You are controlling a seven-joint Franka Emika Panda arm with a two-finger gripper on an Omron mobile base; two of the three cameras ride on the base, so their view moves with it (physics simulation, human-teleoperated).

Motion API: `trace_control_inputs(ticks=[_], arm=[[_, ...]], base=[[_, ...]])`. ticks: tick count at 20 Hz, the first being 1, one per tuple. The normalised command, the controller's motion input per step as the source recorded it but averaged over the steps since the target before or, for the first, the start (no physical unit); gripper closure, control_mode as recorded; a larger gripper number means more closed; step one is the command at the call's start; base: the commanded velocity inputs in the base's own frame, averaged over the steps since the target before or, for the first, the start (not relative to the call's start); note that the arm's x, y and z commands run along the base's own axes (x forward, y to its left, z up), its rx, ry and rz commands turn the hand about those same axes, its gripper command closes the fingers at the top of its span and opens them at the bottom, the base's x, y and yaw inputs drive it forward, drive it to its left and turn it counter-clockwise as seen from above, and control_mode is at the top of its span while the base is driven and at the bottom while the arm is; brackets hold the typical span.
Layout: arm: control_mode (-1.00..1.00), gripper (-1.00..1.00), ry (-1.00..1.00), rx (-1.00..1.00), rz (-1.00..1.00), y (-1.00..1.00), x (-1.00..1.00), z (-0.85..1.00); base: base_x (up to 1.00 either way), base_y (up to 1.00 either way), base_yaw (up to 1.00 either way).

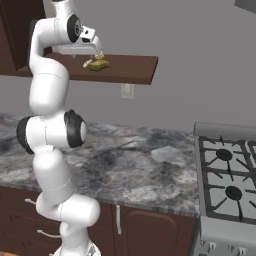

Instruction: Locate and retrieve the dish brush and sponge from the cabinet. Place them next to the sink.

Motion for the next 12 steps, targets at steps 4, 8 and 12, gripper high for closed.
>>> trace_control_inputs(ticks=[4, 8, 12], arm=[[-1.0, -1.0, 0.01, -0.04, 0.0, 0.01, 0.53, -0.04], [-1.0, -1.0, 0.06, -0.05, -0.04, 0.03, 0.37, -0.19], [-1.0, -1.0, 0.06, -0.03, -0.08, 0.09, 0.29, -0.22]], base=[[0.0, 0.0, 0.0], [0.0, 0.0, 0.0], [0.0, 0.0, 0.0]])
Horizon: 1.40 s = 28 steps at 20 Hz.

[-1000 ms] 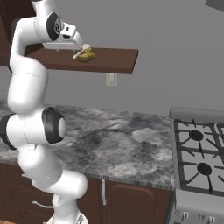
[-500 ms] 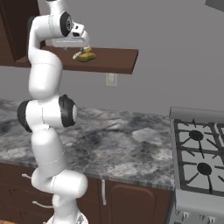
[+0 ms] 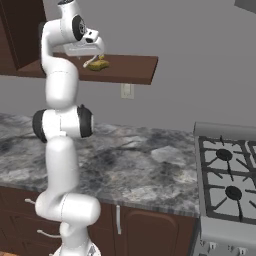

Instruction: Locate and retrieve the dish brush and sponge from the cabinet. Place them next to the sink.

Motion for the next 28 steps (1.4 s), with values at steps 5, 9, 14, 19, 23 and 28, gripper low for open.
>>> trace_control_inputs(ticks=[5, 9, 14, 19, 23, 28], arm=[[-1.0, -1.0, 0.02, -0.02, -0.07, 0.11, 0.33, -0.15], [-1.0, -1.0, 0.07, 0.0, -0.1, -0.05, 0.15, -0.33], [-1.0, -1.0, 0.03, 0.0, -0.04, 0.07, 0.14, -0.28], [-1.0, -1.0, 0.0, 0.01, 0.0, 0.13, 0.28, -0.38], [-1.0, -1.0, 0.0, 0.03, 0.0, 0.12, 0.31, -0.35], [-1.0, -1.0, 0.0, 0.01, 0.01, 0.33, 0.74, -0.45]], base=[[0.0, 0.0, 0.0], [0.0, 0.0, 0.0], [0.0, 0.0, 0.0], [0.0, 0.0, 0.0], [0.0, 0.0, 0.0], [0.0, 0.0, 0.0]])
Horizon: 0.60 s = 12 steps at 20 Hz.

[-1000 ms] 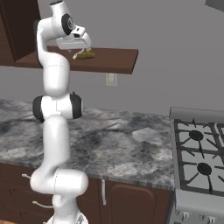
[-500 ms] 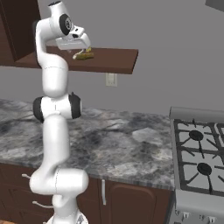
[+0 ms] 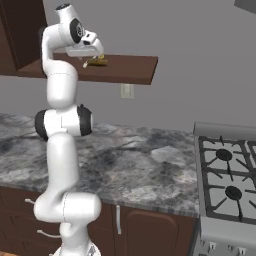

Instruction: Locate and retrieve the dish brush and sponge from the cabinet. Place them next to the sink.

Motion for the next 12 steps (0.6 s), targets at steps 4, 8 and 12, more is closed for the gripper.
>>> trace_control_inputs(ticks=[4, 8, 12], arm=[[-1.0, -1.0, 0.01, 0.0, 0.01, 0.24, 0.75, -0.54], [-1.0, -1.0, 0.02, 0.0, 0.03, -0.05, 0.27, -0.6], [-1.0, 1.0, 0.09, 0.0, 0.0, -0.11, 0.1, -0.48]], base=[[0.0, 0.0, 0.0], [0.0, 0.0, 0.0], [0.0, 0.0, 0.0]])
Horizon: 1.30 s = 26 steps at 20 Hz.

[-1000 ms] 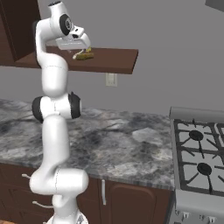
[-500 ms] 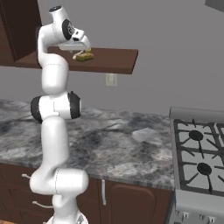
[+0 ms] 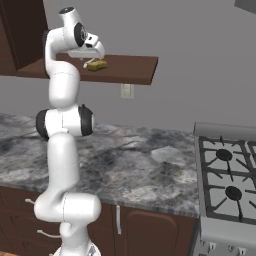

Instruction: Locate and retrieve the dish brush and sponge from the cabinet. Place them next to the sink.

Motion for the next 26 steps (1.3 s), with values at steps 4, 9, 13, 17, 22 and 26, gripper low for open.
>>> trace_control_inputs(ticks=[4, 9, 13, 17, 22, 26], arm=[[-1.0, 1.0, 0.05, 0.0, -0.02, 0.0, 0.0, -0.29], [-1.0, 1.0, 0.02, 0.0, -0.06, 0.01, -0.02, -0.22], [-1.0, 1.0, -0.01, 0.0, -0.06, 0.12, -0.01, -0.01], [-1.0, 1.0, -0.04, 0.05, 0.0, 0.05, -0.43, 0.54], [-1.0, 1.0, 0.0, 0.03, 0.0, -0.15, -0.95, 0.43], [-1.0, 1.0, 0.03, 0.0, 0.02, -0.29, -1.0, 0.17]], base=[[0.0, 0.0, 0.0], [0.0, 0.0, 0.0], [0.0, 0.0, 0.0], [0.0, 0.0, 0.0], [0.0, 0.0, 0.0], [0.0, 0.0, 0.0]])
